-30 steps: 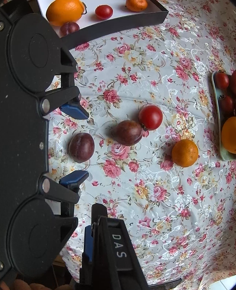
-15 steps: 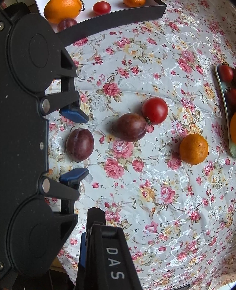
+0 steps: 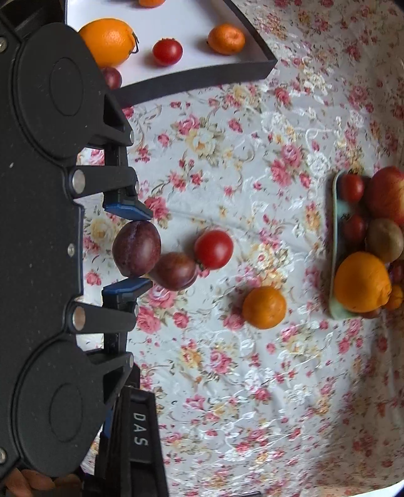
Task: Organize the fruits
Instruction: 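Grasp a dark purple plum with the left tool, then lift the plum with the left tool while the right tool grasps another dark plum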
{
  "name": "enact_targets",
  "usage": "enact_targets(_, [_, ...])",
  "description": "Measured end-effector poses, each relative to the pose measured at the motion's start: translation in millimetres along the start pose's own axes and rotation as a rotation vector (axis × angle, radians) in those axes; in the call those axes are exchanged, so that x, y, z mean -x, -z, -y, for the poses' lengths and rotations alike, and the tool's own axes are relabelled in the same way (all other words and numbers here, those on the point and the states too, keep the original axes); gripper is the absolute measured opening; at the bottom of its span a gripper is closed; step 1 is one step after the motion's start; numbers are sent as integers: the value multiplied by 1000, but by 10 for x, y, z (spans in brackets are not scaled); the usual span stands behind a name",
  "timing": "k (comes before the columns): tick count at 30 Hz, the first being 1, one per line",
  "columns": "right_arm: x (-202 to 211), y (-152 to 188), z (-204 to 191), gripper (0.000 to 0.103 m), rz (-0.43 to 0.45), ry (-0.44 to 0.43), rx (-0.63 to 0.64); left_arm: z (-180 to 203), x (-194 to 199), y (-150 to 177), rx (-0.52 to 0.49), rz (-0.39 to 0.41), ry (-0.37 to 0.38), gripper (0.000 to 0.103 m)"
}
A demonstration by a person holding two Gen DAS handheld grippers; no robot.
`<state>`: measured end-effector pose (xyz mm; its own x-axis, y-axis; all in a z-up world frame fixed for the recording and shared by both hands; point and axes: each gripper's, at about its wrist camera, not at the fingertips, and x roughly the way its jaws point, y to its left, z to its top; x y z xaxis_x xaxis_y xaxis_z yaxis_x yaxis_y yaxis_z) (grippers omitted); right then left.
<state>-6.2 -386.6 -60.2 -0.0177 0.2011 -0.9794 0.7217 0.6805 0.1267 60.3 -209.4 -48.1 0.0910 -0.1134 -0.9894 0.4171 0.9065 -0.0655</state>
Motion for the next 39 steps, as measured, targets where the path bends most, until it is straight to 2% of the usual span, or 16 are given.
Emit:
enact_targets(7, [26, 54, -251, 38, 61, -65, 38, -322, 172, -97, 81, 46, 6, 48])
enact_targets(15, [2, 127, -564, 38, 79, -140, 57, -554, 295, -80, 121, 63, 21, 48])
enact_targets(22, [-129, 188, -851, 38, 119, -81, 122, -779, 351, -64, 164, 72, 29, 48])
enact_targets(31, [-393, 184, -1111, 39, 112, -13, 149, -993, 413, -27, 184, 78, 53, 48])
enact_targets(35, [-477, 210, -1226, 39, 172, 72, 180, -1100, 444, -18, 201, 82, 58, 48])
enact_targets(39, [-553, 229, -1290, 33, 204, 130, 238, -1220, 480, -6, 224, 89, 61, 48])
